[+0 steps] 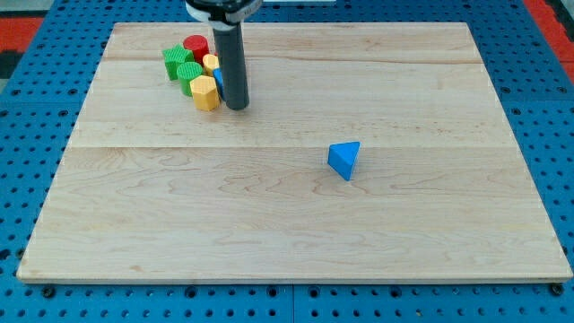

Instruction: Push the triangle to the right of the cube

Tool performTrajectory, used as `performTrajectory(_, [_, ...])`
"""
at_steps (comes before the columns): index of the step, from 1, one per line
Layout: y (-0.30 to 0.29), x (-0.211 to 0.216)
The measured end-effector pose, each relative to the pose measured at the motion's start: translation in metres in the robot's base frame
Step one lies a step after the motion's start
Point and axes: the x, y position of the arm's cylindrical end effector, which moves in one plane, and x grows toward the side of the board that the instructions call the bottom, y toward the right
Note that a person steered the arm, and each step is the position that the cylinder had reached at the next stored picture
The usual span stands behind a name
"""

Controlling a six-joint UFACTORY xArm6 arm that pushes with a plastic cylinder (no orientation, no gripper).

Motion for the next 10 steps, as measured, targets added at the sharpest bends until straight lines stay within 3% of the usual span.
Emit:
performTrajectory(2, [0.223,0.052])
performTrajectory(3, [0.224,0.107])
performTrajectory(4, [0.125,0.107])
performTrajectory(5, [0.096,0.103])
performTrajectory(7, [0.118,0.028])
performTrajectory(9, [0.074,-0.013])
performTrajectory(10, [0.125,-0.028])
